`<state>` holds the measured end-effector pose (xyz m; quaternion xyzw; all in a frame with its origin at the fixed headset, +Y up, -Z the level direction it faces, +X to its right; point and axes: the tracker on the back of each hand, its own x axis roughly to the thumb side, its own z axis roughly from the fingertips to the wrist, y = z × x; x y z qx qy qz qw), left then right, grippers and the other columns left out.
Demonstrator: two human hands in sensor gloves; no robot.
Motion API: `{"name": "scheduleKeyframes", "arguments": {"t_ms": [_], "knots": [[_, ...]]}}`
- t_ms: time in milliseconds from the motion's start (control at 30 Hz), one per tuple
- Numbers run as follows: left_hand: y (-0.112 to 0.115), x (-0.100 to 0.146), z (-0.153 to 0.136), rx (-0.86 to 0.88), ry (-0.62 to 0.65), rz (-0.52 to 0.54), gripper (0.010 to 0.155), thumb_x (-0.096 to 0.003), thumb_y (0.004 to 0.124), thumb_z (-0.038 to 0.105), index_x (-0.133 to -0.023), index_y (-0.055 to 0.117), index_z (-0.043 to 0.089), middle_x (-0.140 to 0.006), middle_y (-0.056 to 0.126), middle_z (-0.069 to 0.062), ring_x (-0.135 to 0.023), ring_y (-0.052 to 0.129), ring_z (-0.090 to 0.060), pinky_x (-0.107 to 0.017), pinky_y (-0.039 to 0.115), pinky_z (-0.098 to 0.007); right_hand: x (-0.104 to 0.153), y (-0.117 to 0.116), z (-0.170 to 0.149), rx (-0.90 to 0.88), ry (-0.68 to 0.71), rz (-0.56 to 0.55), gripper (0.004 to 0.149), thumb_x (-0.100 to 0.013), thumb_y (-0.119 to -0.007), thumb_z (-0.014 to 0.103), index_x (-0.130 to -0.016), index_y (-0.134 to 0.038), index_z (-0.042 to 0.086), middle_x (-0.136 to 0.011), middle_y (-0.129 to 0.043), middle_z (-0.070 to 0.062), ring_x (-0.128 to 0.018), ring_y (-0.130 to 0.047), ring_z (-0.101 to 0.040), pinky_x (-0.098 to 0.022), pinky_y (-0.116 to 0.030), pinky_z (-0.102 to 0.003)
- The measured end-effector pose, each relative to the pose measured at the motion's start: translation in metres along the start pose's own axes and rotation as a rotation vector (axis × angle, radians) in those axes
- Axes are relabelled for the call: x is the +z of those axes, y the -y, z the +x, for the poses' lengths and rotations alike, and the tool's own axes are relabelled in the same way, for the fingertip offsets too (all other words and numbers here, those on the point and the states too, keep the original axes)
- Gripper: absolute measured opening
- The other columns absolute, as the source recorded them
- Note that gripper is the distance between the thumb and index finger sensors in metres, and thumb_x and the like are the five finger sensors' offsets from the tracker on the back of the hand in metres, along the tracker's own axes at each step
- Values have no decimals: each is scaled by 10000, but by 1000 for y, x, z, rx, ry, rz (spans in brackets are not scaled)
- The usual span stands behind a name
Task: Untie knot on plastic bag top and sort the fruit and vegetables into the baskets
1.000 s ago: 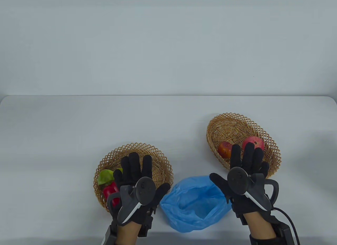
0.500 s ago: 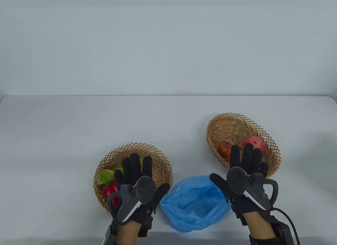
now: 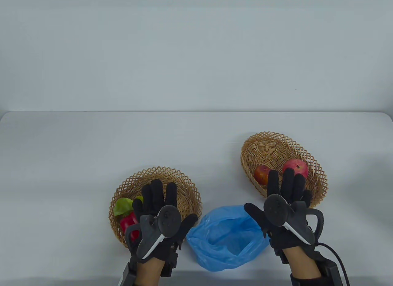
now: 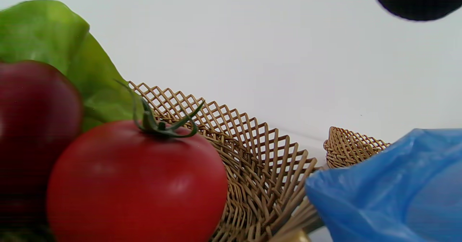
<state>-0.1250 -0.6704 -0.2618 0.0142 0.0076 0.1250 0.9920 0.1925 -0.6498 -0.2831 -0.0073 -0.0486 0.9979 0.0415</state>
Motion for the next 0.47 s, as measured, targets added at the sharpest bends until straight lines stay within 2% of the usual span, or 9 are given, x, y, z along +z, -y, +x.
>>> {"name": "scheduleKeyframes", "arguments": {"t_ms": [467], "knots": [[0,0,-2,21,-1,-8,1030,-335,617,788,-1105,92,351,-1199,1,-92,-1167,101,-440,-785,182,-738,-1,-2,0,-6,0,11,1077,-422,-650,750,-1053,32,205,-1113,79,-274,-992,67,-566,-672,-170,-788]]}}
